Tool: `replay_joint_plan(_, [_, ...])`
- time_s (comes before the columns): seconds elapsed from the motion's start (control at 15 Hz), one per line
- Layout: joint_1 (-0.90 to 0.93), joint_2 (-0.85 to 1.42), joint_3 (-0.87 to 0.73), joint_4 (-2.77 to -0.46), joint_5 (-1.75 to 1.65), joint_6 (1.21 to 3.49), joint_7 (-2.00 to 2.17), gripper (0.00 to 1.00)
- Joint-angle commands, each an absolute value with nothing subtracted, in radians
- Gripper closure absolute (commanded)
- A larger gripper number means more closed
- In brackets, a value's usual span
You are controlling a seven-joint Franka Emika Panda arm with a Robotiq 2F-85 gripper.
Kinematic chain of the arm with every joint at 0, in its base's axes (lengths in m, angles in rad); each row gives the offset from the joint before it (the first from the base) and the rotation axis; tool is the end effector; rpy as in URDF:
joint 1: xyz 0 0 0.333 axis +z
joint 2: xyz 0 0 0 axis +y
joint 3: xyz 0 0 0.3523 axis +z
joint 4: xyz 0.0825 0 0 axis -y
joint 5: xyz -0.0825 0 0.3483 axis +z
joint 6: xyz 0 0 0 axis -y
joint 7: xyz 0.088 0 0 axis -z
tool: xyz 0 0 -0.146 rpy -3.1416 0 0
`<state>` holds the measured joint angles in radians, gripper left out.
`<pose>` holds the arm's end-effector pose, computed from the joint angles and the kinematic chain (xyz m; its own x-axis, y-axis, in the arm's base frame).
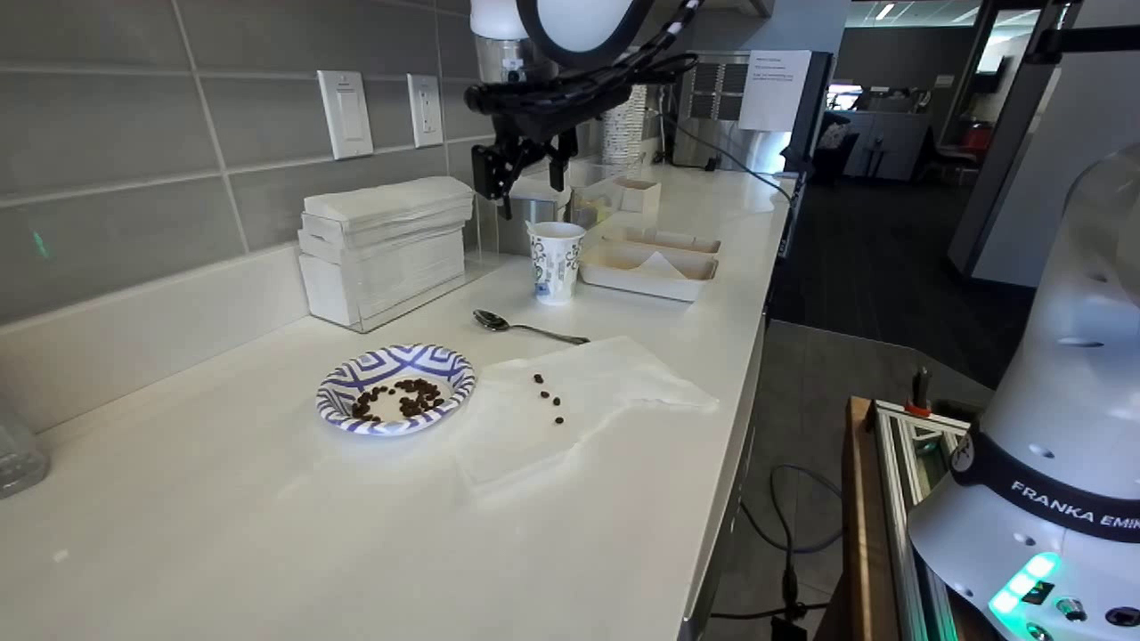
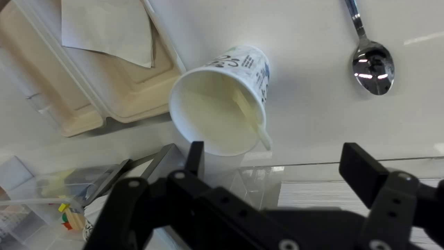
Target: Remove the straw from the cup
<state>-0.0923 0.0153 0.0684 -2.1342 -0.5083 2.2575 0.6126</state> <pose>0.5309 -0.0406 0.4329 0.9243 -0.2723 0.2673 -0.3499 -0.8843 0.3090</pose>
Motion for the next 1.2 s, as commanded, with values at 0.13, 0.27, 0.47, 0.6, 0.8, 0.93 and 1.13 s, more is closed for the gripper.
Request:
replay_joint_plan(0.13, [-0.045,0.086,0.014,-2.097,-0.566,2.278,0.676,0.02])
replay_joint_plan(0.27, [-0.034,0.095,0.002,-2.091,-0.580,2.269,0.692,0.12])
replay_joint_plan(0.47, [-0.024,0.107,-0.011,-2.082,-0.579,2.267,0.701,0.39])
replay_joint_plan(0.6, [-0.018,0.112,-0.018,-2.081,-0.581,2.271,0.707,0.44])
replay_joint_plan(0.8, [-0.012,0.118,-0.025,-2.081,-0.586,2.271,0.722,0.43])
replay_joint_plan(0.93, [-0.009,0.121,-0.028,-2.081,-0.586,2.268,0.723,0.51])
replay_joint_plan(1.13, [-0.003,0.117,-0.032,-2.085,-0.597,2.267,0.729,0.68])
